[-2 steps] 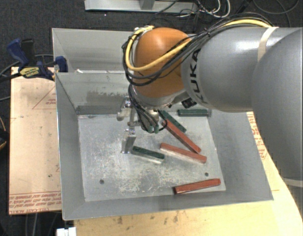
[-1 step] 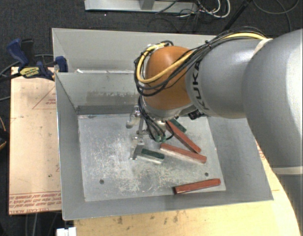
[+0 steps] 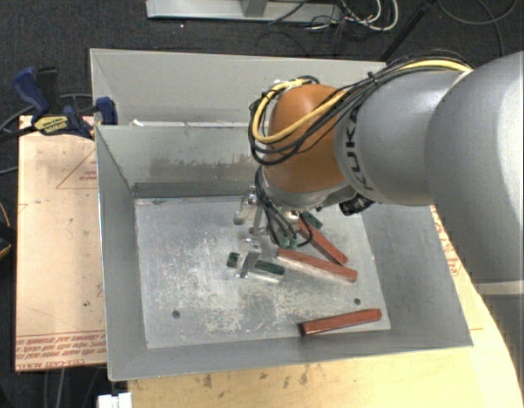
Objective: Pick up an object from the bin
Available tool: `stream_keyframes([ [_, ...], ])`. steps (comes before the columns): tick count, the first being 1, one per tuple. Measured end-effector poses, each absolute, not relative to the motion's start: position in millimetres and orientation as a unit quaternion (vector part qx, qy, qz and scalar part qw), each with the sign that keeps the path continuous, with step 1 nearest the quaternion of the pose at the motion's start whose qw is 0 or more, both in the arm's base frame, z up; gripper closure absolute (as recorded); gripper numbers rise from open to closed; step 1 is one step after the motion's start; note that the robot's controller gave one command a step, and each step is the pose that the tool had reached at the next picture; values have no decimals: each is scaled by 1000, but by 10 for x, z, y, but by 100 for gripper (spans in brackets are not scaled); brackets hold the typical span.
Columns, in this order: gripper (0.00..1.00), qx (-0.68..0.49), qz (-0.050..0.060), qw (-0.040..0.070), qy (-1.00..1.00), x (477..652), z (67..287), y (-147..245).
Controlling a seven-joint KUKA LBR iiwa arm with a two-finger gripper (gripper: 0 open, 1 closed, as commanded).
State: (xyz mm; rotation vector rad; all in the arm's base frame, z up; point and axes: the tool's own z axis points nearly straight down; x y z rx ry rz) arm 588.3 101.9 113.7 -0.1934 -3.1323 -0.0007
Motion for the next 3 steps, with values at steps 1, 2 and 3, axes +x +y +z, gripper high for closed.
stream_keyframes([
  [1,0,-34,0,0,-999,5816,1185,602],
  [2,0,-68,-2,-4,-998,5837,738,672],
  [3,100,-135,-2,-8,-991,5804,791,777],
])
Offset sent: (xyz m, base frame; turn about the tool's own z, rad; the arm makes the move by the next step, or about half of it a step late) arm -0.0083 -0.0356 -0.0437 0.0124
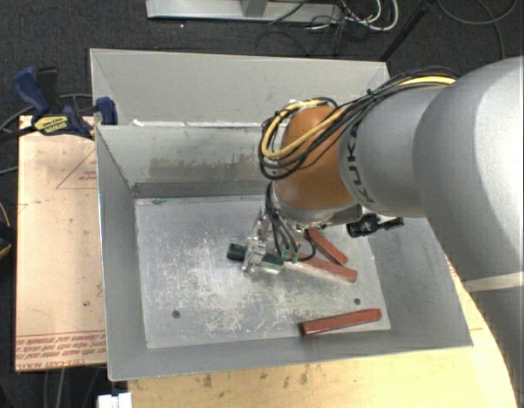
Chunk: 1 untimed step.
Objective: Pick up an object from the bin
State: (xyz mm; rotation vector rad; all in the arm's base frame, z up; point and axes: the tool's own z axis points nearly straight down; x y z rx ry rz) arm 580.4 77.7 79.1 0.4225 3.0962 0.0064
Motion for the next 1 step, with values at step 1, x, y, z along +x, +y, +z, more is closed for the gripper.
stream_keyframes([
  [1,100,135,2,8,991,5804,791,777],
])
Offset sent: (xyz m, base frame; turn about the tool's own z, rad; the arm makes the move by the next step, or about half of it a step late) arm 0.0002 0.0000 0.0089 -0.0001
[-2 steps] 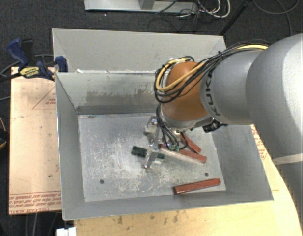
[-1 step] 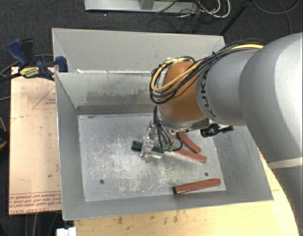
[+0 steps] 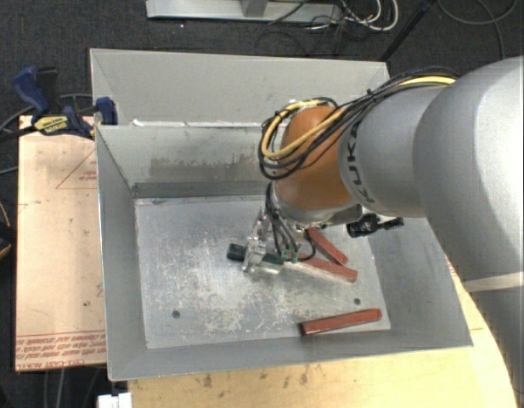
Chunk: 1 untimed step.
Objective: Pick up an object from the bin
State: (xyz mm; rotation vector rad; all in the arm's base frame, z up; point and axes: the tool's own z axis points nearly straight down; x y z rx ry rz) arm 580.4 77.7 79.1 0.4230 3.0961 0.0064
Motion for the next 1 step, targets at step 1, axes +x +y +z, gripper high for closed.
stream_keyframes([
  [1,100,135,2,8,991,5808,803,776],
])
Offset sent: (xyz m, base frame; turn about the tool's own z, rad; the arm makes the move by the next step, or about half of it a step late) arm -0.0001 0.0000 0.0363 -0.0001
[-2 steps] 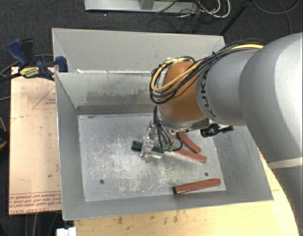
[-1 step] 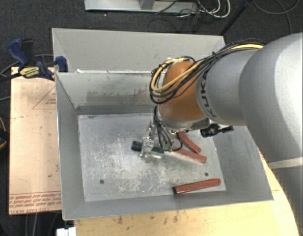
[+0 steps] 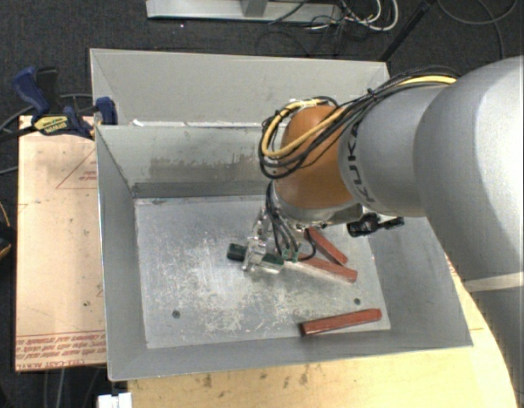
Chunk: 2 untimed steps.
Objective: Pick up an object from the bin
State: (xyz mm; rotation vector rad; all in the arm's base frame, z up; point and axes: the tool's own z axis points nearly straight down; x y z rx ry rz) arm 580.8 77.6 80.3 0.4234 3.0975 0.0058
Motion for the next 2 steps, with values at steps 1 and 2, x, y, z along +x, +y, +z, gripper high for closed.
stream_keyframes([
  [1,100,135,1,4,991,5791,858,775],
  [2,100,135,0,-2,991,5762,1000,777],
])
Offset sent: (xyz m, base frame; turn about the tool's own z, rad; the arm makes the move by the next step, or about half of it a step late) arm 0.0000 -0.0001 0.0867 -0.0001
